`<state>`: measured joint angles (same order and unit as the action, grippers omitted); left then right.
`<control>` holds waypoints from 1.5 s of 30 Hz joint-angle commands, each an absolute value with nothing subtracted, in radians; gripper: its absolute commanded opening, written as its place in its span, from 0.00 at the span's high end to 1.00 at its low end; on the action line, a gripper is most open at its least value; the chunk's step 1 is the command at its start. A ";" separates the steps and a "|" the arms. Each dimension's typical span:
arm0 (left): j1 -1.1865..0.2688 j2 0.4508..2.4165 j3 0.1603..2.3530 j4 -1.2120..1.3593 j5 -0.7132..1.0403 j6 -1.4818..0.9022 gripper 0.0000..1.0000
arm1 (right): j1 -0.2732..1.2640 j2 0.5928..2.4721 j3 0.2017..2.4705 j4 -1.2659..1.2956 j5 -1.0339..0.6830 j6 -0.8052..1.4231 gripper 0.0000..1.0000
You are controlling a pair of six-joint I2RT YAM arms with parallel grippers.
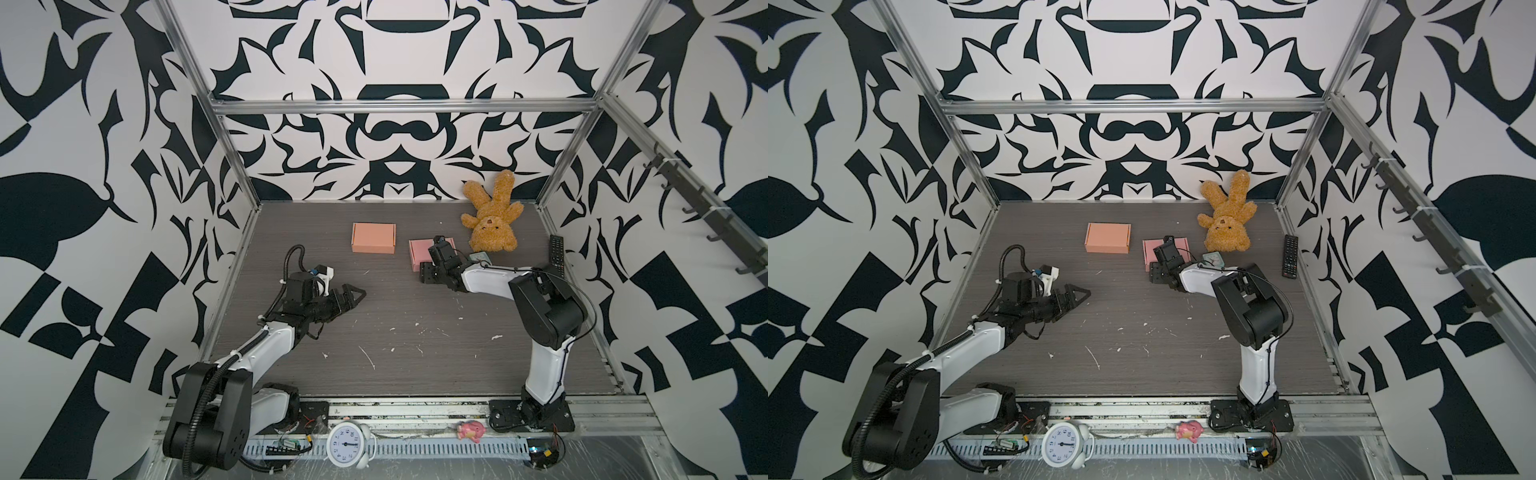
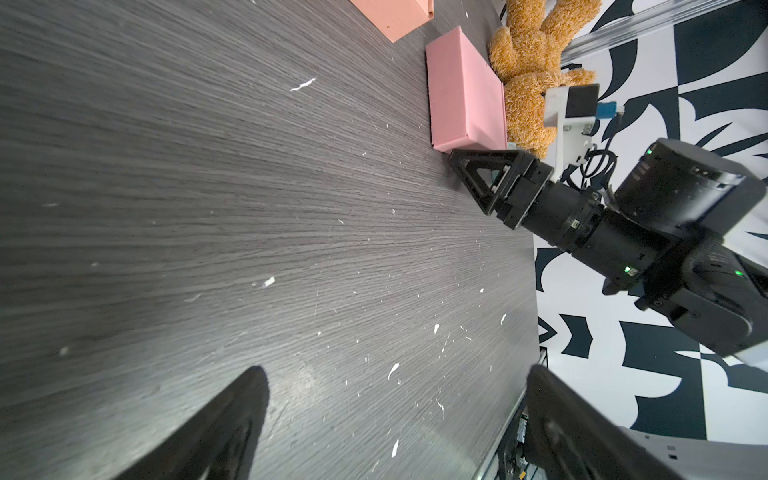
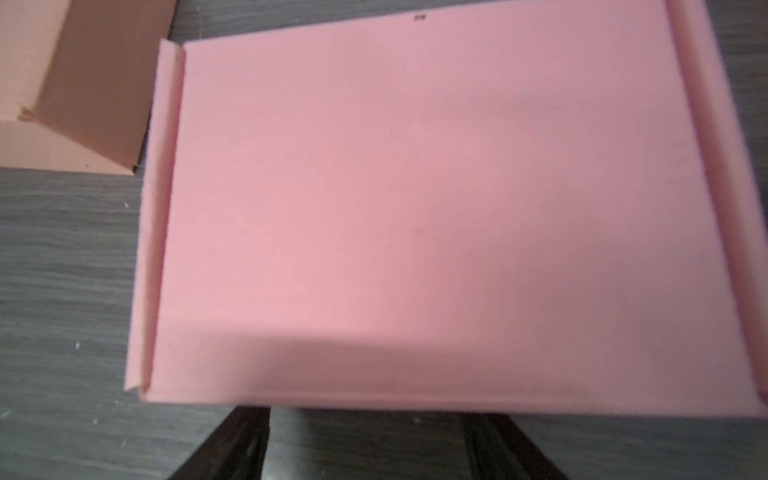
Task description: Fold the paper box
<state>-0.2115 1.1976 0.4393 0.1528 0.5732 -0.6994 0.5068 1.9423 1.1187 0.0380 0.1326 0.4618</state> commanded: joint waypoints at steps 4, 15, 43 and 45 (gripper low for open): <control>-0.207 1.213 0.465 0.161 0.591 -0.692 0.01 | 0.495 1.998 1.203 0.034 0.124 0.532 0.26; -0.206 1.197 0.463 0.150 0.592 -0.680 0.01 | 0.490 2.055 1.289 -0.006 0.159 0.522 0.26; -0.206 1.172 0.473 0.105 0.579 -0.675 0.01 | 0.454 2.131 1.369 0.001 0.159 0.466 0.25; -0.206 1.173 0.477 0.102 0.579 -0.675 0.01 | 0.454 2.125 1.366 0.001 0.158 0.466 0.25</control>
